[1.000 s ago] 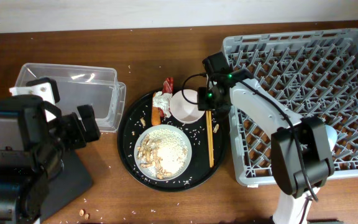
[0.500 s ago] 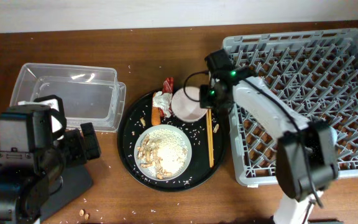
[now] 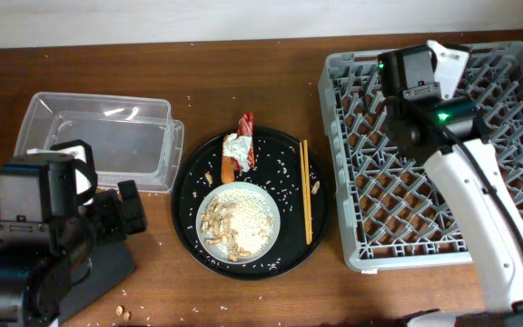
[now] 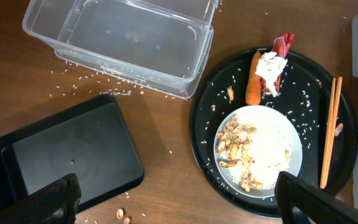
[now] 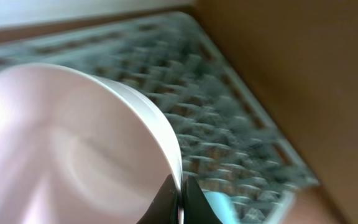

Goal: Sort waste into correct bins and load items into the dishwasher rack
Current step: 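Carry the pink bowl into the dish rack and release it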

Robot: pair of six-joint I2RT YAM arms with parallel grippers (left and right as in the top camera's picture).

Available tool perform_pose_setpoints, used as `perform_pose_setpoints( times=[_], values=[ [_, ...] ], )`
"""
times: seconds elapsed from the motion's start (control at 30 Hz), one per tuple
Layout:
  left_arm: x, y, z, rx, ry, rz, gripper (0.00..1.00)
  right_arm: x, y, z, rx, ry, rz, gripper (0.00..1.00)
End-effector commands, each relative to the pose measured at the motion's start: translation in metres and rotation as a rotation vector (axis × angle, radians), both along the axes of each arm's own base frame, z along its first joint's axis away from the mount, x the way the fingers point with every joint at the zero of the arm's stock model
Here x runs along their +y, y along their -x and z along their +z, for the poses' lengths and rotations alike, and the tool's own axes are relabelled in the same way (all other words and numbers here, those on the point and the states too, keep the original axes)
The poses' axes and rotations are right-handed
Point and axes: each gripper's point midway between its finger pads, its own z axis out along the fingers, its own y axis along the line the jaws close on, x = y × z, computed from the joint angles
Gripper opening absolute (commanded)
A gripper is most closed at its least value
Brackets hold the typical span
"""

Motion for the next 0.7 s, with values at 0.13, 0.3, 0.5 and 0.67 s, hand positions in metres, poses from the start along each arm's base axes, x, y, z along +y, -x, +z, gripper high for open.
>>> perform_pose_setpoints(
  times=[0.13, 0.3, 0.5, 0.67],
  values=[
    [0.002, 0.001, 0.002, -0.009, -0.001, 0.018, 0.99, -0.085, 0.01, -0.02, 0.058, 0.242, -0.298, 0.04],
    [0.002, 0.001, 0.002, -0.008, -0.001, 0.018, 0.99, -0.097, 0.002, -0.04, 0.121, 0.317, -0.34, 0.04],
    [0.002, 0.001, 0.002, -0.009, -0.001, 0.018, 0.99, -0.098, -0.015, -0.067, 0.25, 0.403, -0.304, 0.04],
    [0.002, 0.001, 0.002, -0.008, -0.001, 0.018, 0.99, -0.082, -0.029, -0.083, 0.309, 0.458, -0.247, 0.04]
  ],
)
